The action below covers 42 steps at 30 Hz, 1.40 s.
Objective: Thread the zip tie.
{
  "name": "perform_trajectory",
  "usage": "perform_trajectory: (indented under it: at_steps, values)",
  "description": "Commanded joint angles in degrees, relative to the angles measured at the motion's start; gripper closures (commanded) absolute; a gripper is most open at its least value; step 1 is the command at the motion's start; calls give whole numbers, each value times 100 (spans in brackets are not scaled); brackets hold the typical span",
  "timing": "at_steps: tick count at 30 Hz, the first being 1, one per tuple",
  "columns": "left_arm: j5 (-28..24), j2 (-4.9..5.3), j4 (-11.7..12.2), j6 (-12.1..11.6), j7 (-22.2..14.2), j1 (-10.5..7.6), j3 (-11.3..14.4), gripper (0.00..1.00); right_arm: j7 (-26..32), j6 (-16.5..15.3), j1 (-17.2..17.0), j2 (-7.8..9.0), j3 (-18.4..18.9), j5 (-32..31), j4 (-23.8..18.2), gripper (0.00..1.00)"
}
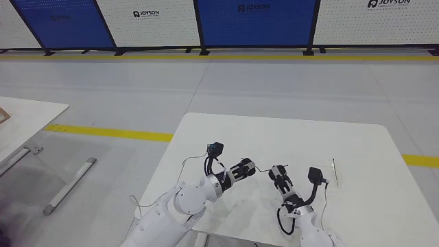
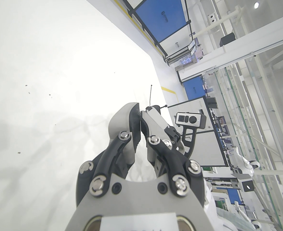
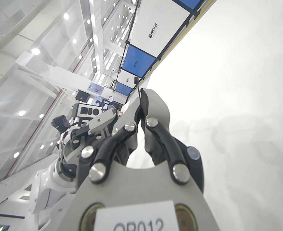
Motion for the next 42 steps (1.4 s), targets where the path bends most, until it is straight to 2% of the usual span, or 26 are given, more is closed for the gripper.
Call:
perform_trajectory:
  at_steps: [1,19,29,35,39,42]
  values:
    - [0,0,0,0,0,0,0,100,-25,29,-15,-11,-12,75,-7,100]
    - [0,0,0,0,0,0,0,100,-126,33,-11,-41,-65,99,65,100]
    - [-550,-39,63,-368,96,56,-54,100,-152,-232,-23,-72,-25,438,90,100]
    - [-730,-45,71,-443,22,99,-74,100,-147,-377,-3,-95,-72,500,132,100]
    - [-1167,-64,94,-577,-84,121,-96,100,-163,-483,21,-110,-83,558,173,100]
    - [-1544,-66,135,-649,-245,105,-182,100,103,-727,50,-100,-16,809,229,100]
